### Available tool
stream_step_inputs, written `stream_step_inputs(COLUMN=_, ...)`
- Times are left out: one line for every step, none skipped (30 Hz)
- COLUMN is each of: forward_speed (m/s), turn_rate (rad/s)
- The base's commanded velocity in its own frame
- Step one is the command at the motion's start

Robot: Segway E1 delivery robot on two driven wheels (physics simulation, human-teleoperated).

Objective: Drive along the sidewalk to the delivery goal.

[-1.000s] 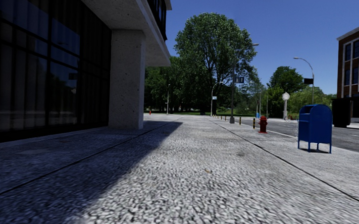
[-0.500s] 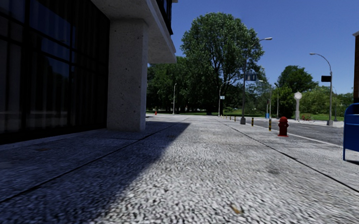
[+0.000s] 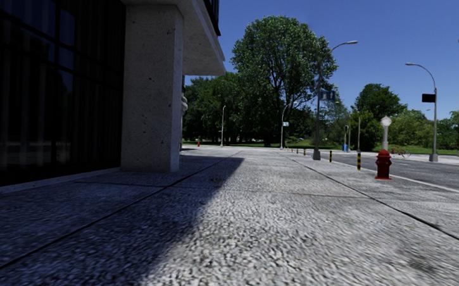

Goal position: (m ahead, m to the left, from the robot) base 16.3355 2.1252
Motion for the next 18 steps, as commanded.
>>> stream_step_inputs(forward_speed=2.0, turn_rate=0.0)
stream_step_inputs(forward_speed=2.0, turn_rate=0.0)
stream_step_inputs(forward_speed=2.0, turn_rate=0.0)
stream_step_inputs(forward_speed=2.0, turn_rate=0.0)
stream_step_inputs(forward_speed=2.0, turn_rate=0.0)
stream_step_inputs(forward_speed=2.0, turn_rate=0.0)
stream_step_inputs(forward_speed=2.0, turn_rate=0.0)
stream_step_inputs(forward_speed=2.0, turn_rate=0.0)
stream_step_inputs(forward_speed=2.0, turn_rate=0.0)
stream_step_inputs(forward_speed=2.0, turn_rate=0.0)
stream_step_inputs(forward_speed=2.0, turn_rate=0.0)
stream_step_inputs(forward_speed=2.0, turn_rate=0.0)
stream_step_inputs(forward_speed=2.0, turn_rate=0.0)
stream_step_inputs(forward_speed=2.0, turn_rate=0.0)
stream_step_inputs(forward_speed=2.0, turn_rate=0.0)
stream_step_inputs(forward_speed=2.0, turn_rate=0.0)
stream_step_inputs(forward_speed=2.0, turn_rate=0.0)
stream_step_inputs(forward_speed=2.0, turn_rate=0.0)
